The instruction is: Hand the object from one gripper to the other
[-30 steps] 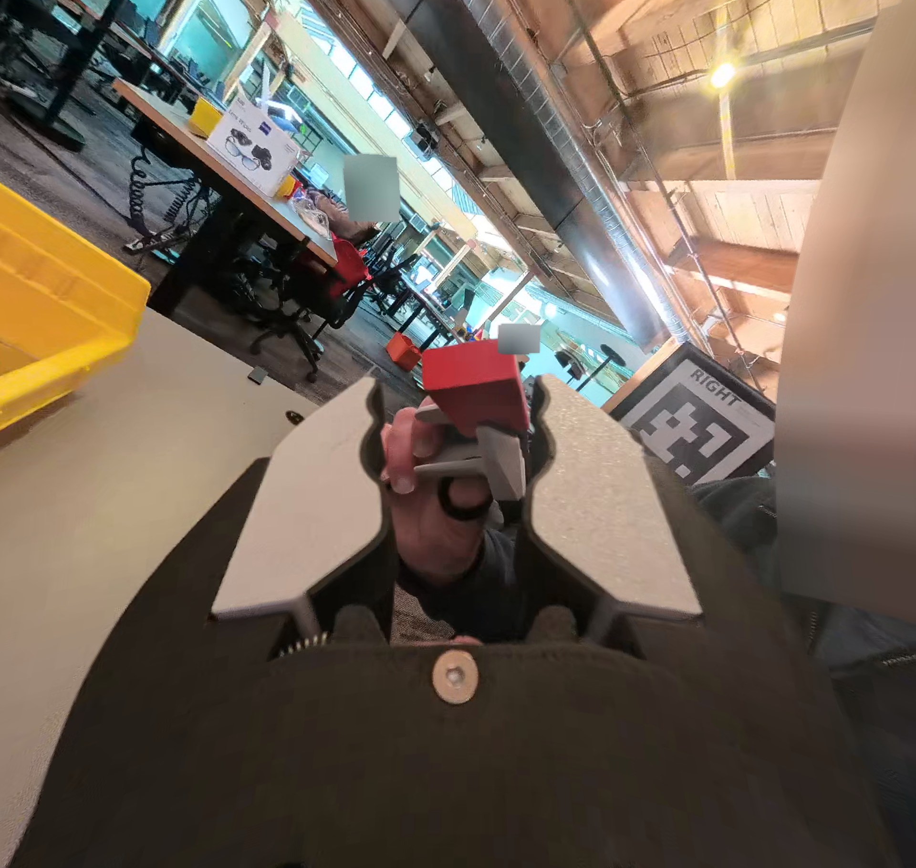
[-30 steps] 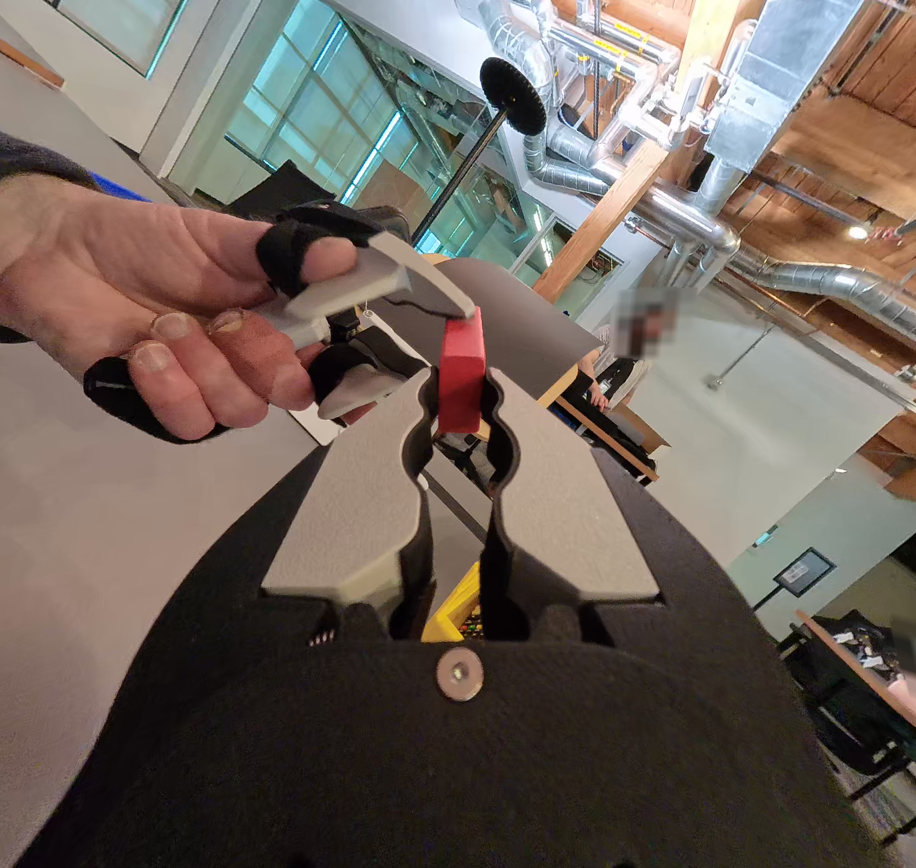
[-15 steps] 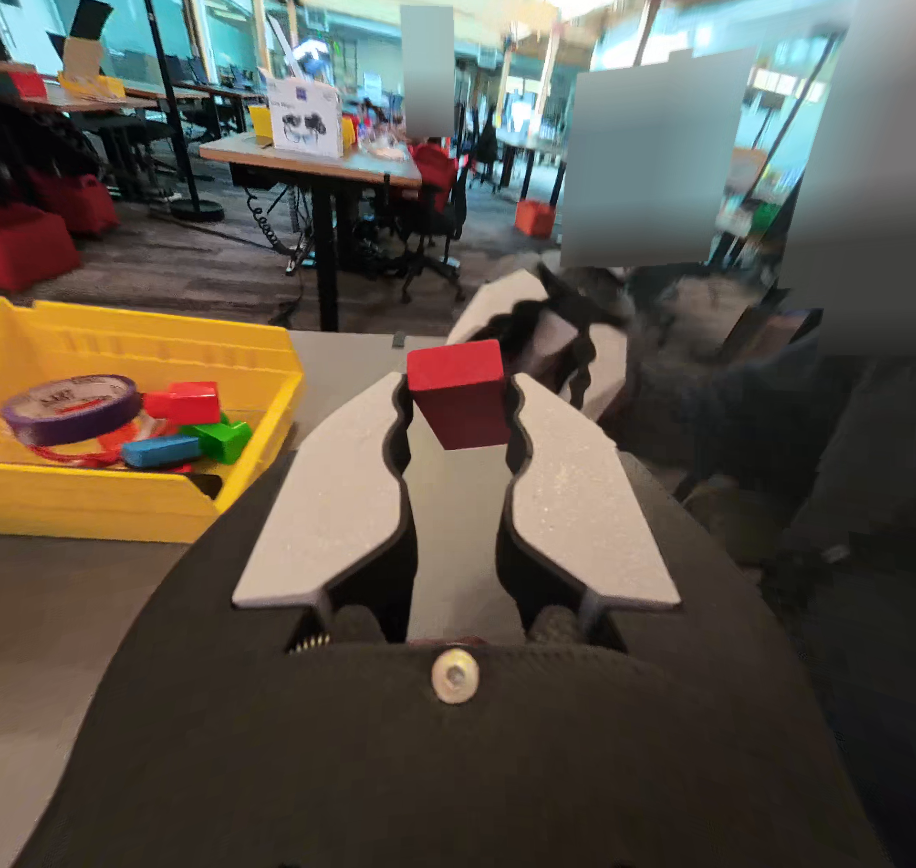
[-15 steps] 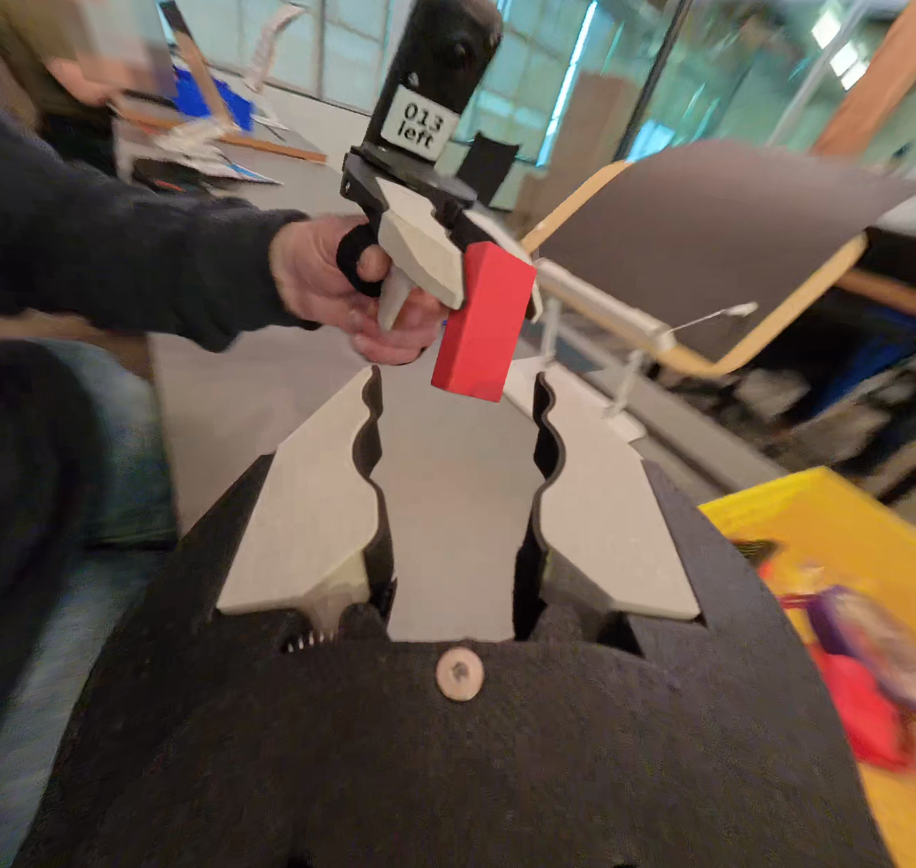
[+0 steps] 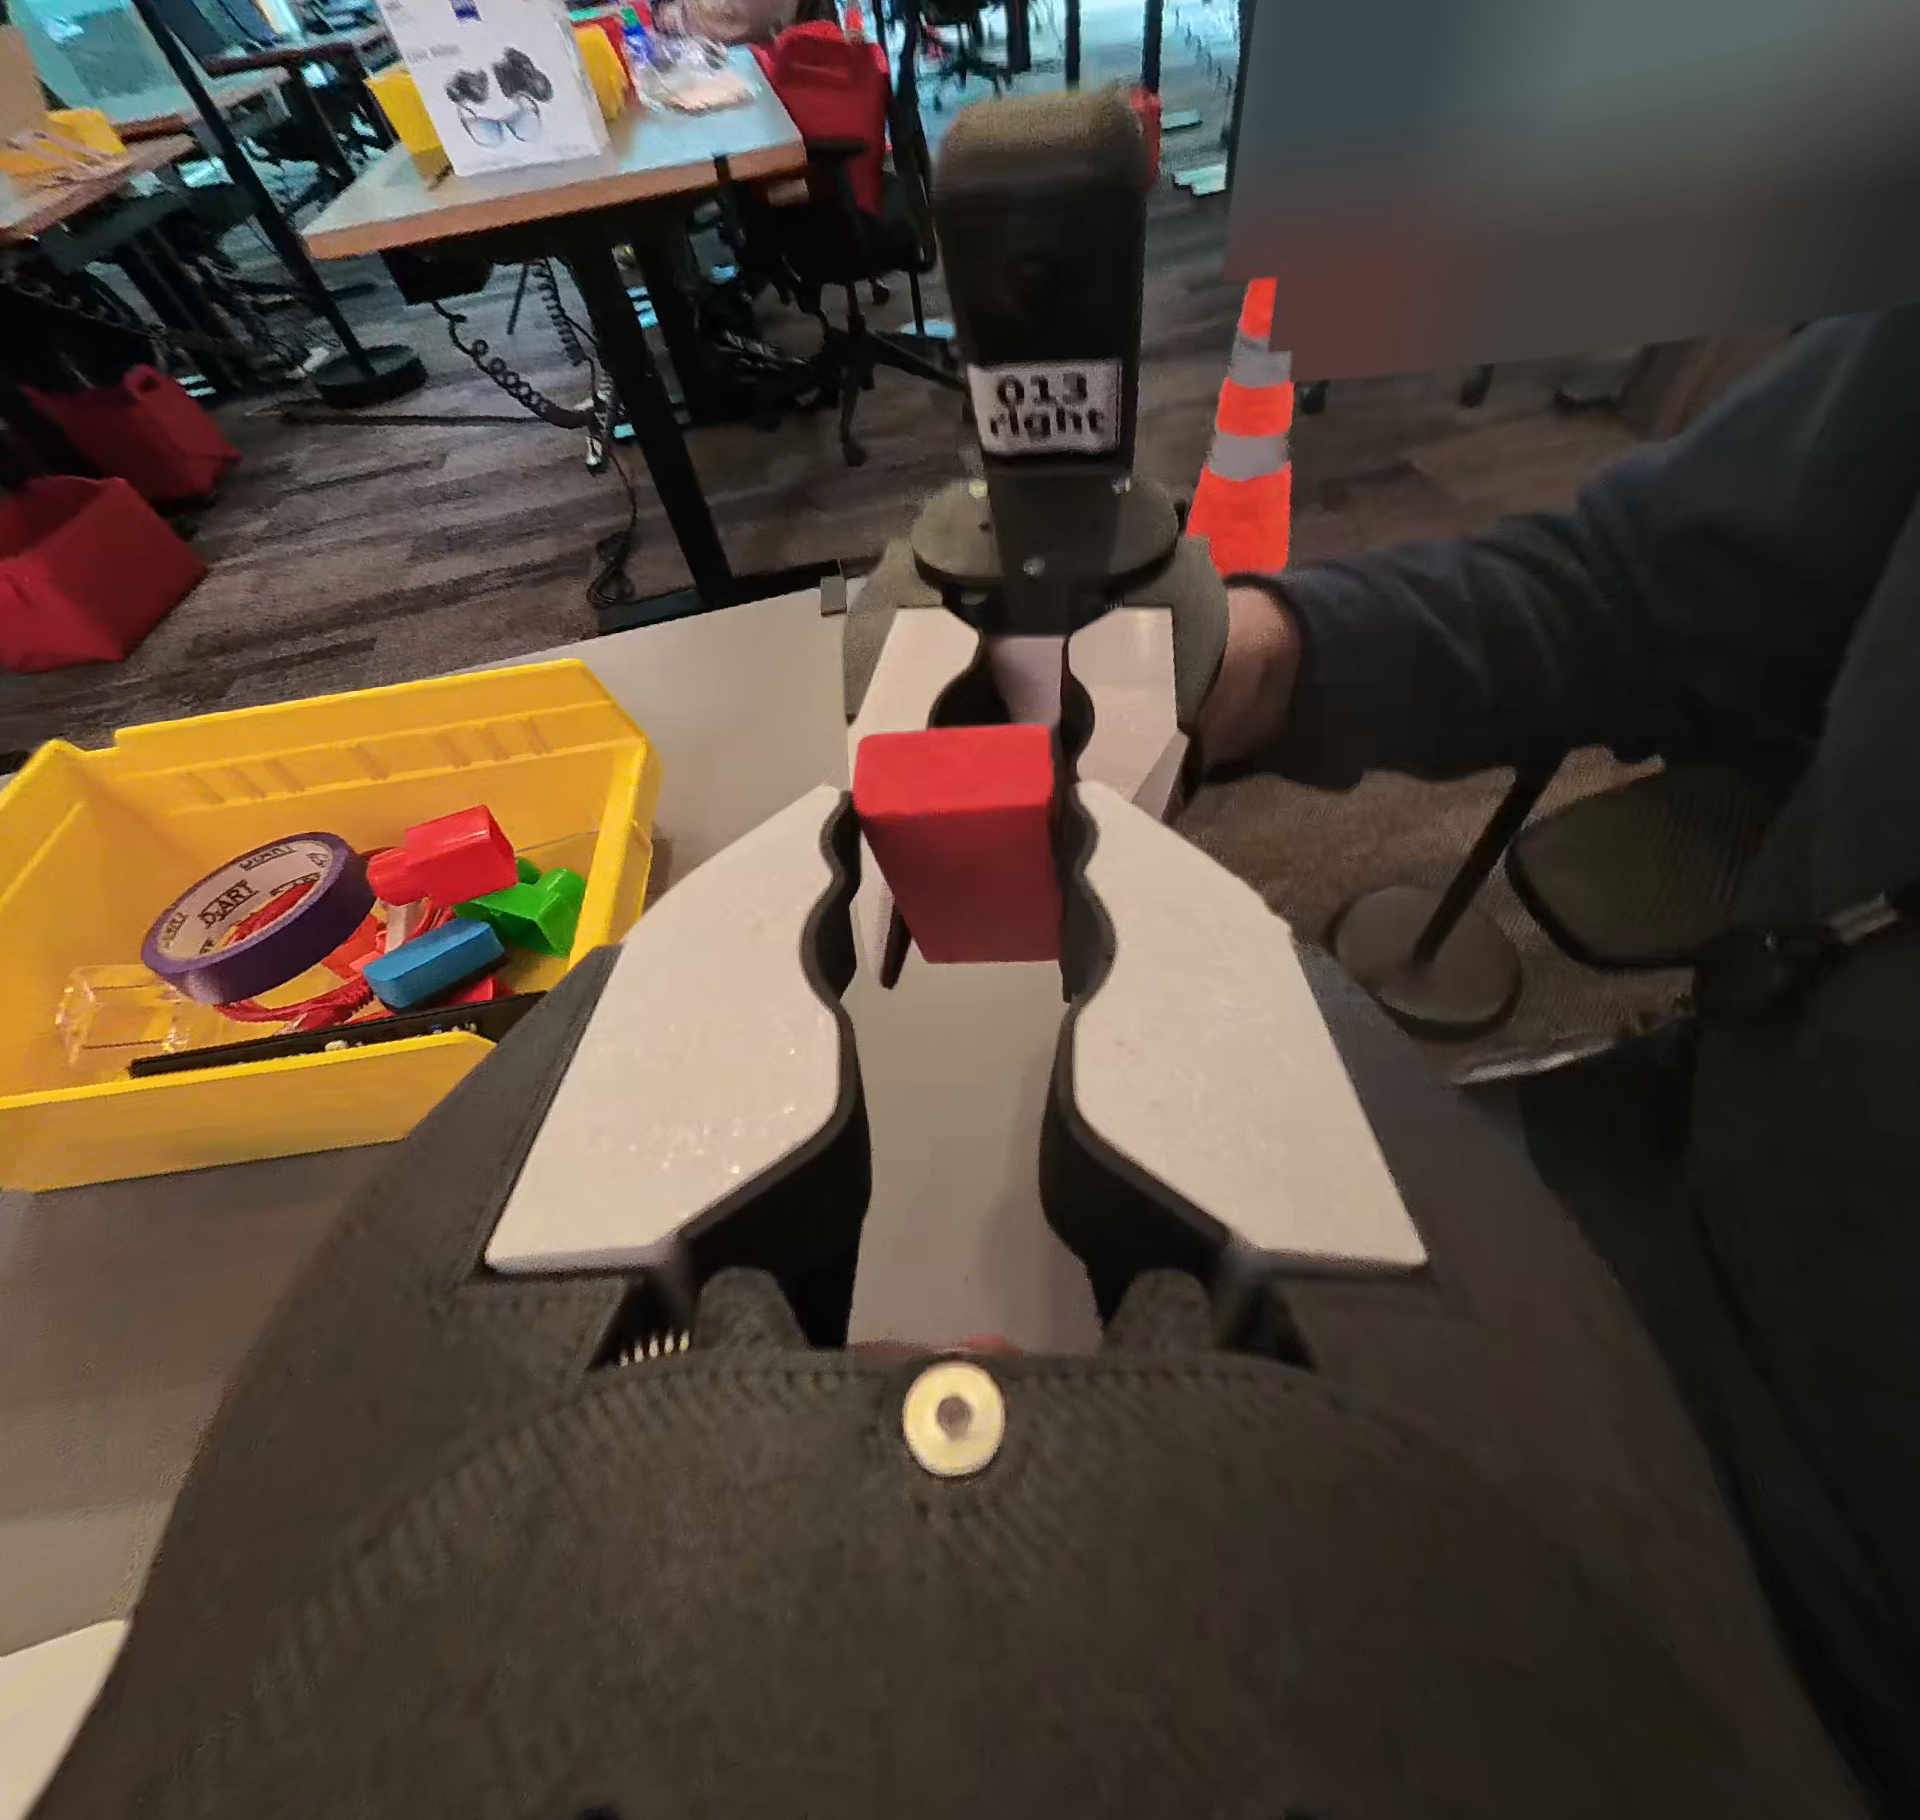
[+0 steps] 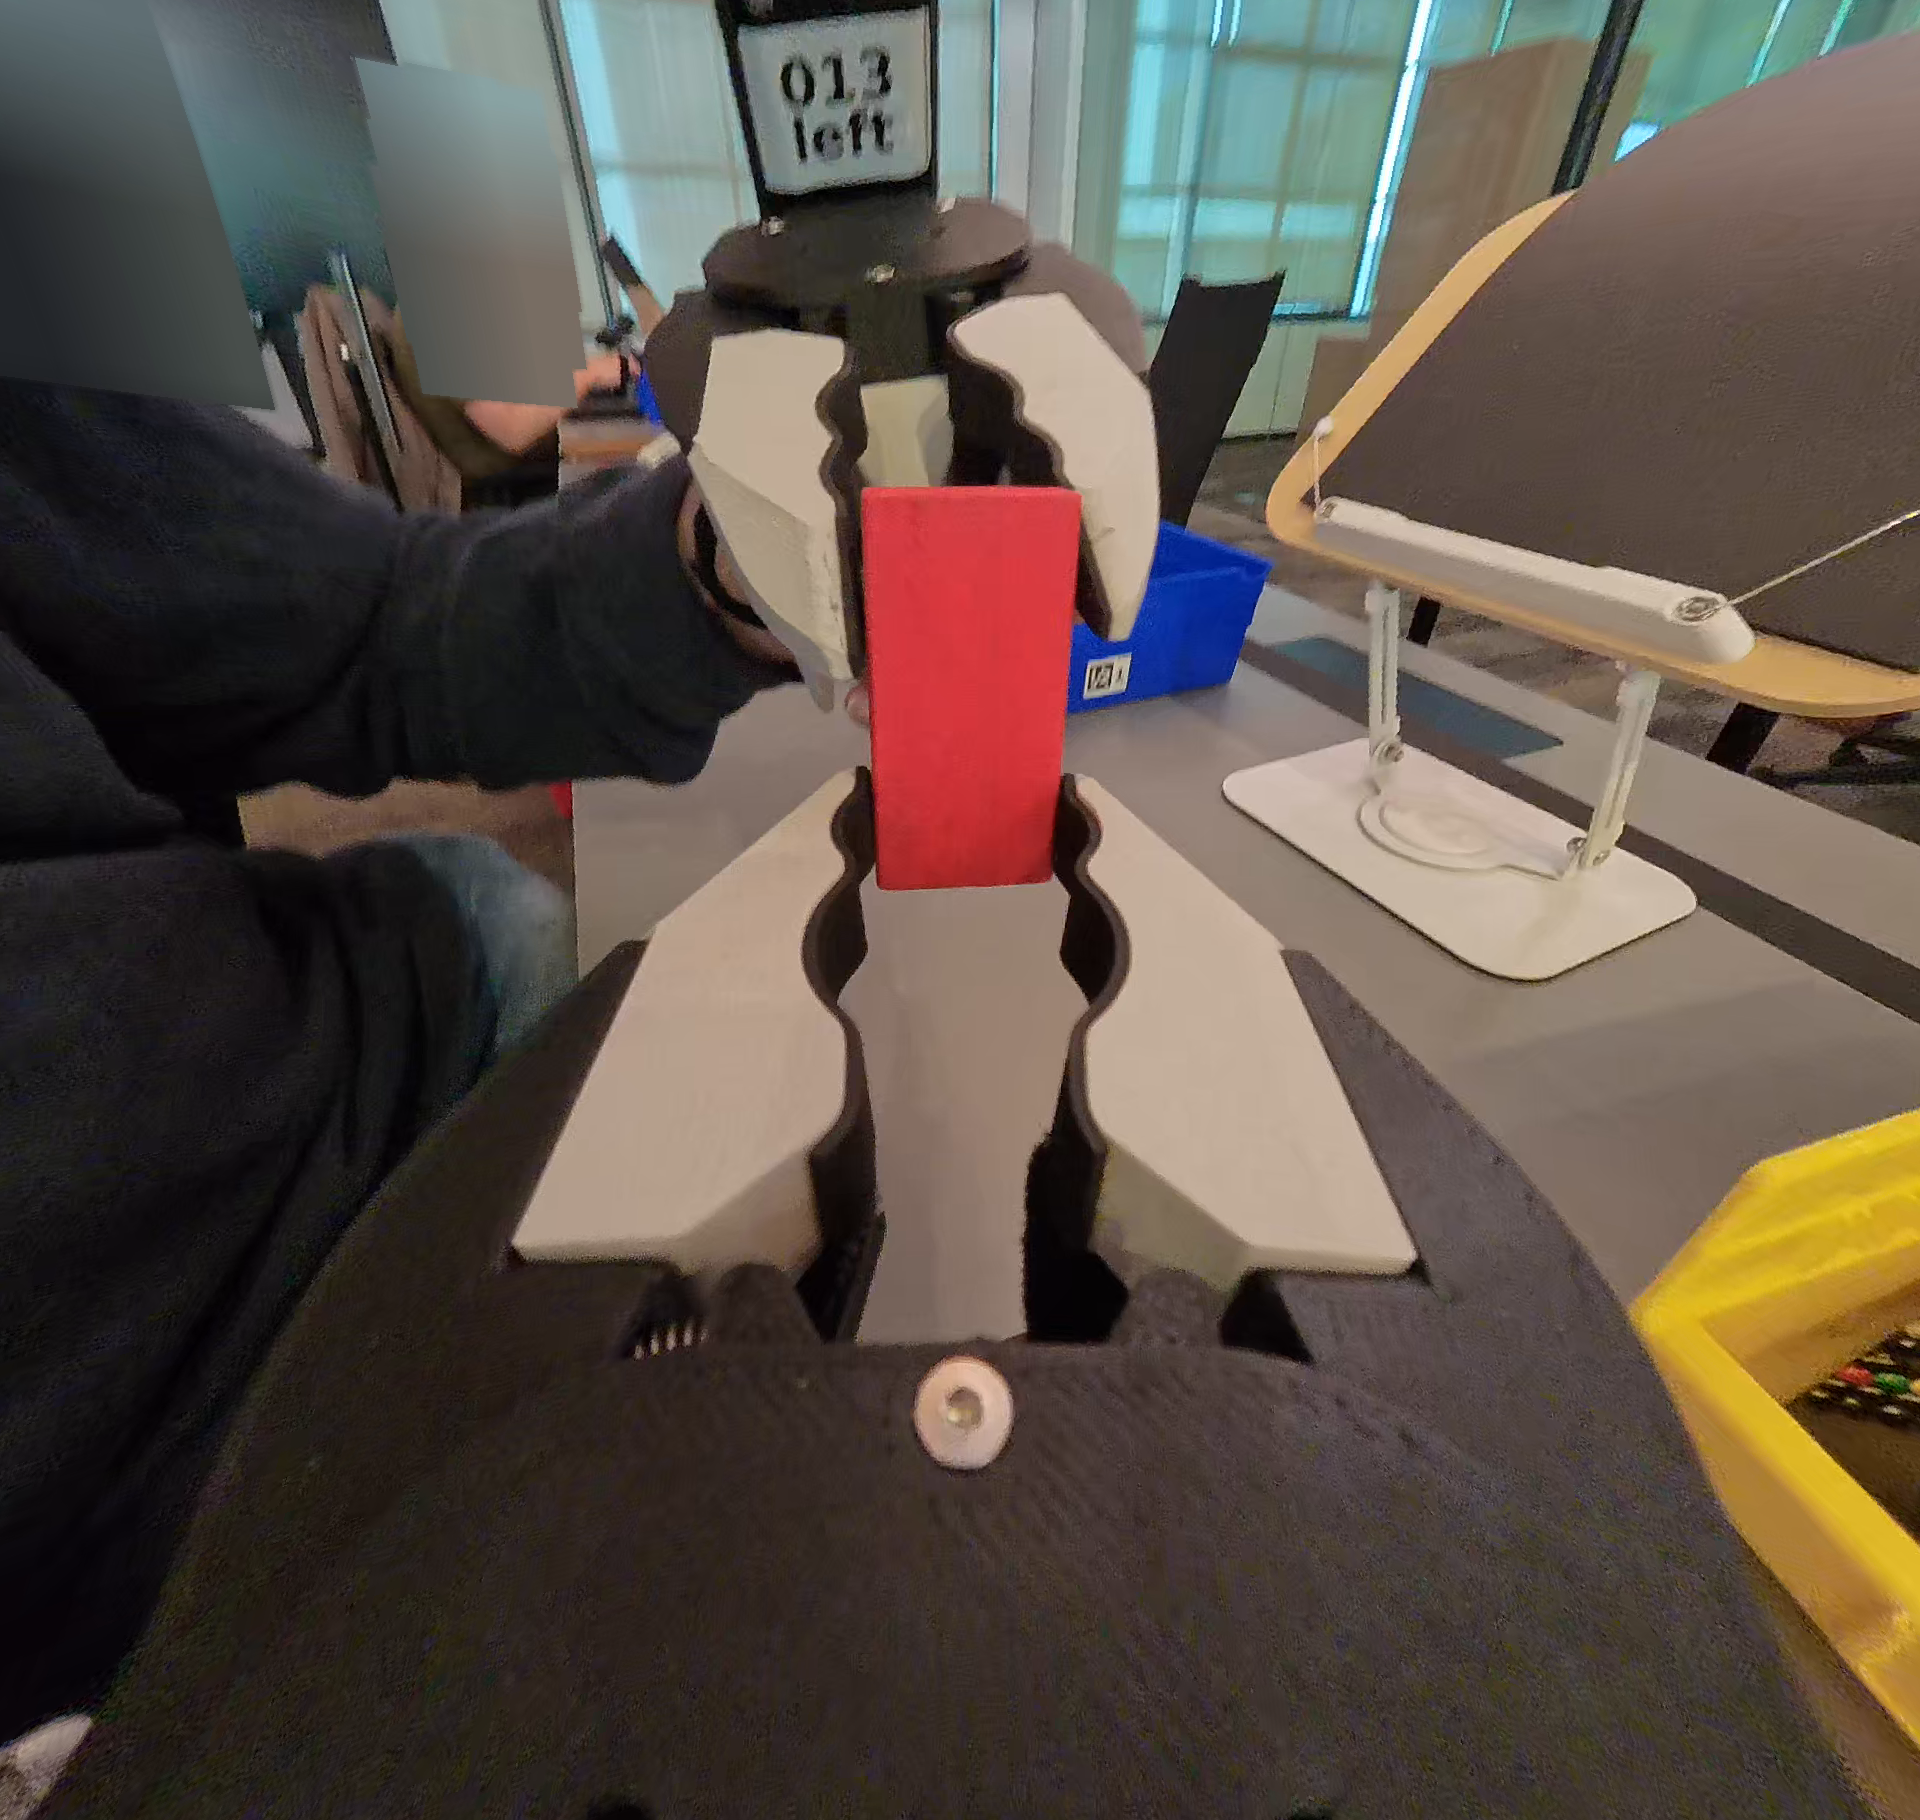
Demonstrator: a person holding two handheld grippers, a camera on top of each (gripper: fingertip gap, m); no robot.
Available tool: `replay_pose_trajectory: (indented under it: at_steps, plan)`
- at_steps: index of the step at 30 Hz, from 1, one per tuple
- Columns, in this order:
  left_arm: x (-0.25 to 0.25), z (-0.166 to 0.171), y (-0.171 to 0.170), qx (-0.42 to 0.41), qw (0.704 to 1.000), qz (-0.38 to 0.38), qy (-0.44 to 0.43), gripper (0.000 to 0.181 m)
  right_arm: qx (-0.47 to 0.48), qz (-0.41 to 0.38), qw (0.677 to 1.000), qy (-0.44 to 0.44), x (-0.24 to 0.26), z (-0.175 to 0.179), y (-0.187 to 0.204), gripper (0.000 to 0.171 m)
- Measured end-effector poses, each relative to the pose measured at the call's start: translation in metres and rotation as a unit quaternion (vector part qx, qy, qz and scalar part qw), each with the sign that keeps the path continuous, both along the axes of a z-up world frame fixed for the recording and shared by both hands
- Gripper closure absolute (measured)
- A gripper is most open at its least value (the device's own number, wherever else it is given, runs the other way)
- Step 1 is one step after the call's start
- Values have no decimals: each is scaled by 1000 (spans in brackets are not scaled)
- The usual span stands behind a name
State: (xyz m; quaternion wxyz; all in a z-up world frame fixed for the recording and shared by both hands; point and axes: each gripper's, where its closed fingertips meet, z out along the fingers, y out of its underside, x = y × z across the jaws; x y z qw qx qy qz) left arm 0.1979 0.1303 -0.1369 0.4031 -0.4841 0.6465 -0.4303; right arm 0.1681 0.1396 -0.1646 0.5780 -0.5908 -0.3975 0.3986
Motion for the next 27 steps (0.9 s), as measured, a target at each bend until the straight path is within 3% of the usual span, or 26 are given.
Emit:
replay_pose_trajectory:
  at_steps: [5, 10, 13, 17, 20, 21, 25, 27]
  plan:
    - [1, 7, 8, -42, 996, 62, -51, 127, 24, -75, 994, 79, 15, 12, 19, 139]
    - [0, 10, 22, -143, 971, 162, -105, 118, 149, -263, 953, -30, 39, 9, 44, 140]
    - [2, 6, 26, -96, 962, 224, -123, 122, 176, -319, 930, -51, 39, 11, 48, 140]
    - [9, 9, 27, -34, 950, 280, -138, 131, 183, -324, 926, -60, 22, 7, 46, 140]
    - [10, 10, 29, -5, 945, 297, -138, 152, 179, -321, 929, -48, 16, 7, 43, 140]
    - [10, 10, 29, 1, 944, 298, -140, 161, 178, -321, 929, -45, 16, 8, 42, 140]
    - [8, 10, 29, 19, 946, 295, -135, 164, 155, -278, 947, -28, 10, 6, 38, 140]
    - [10, 13, 21, 30, 960, 247, -131, 164, 132, -230, 964, 0, 8, 9, 32, 130]
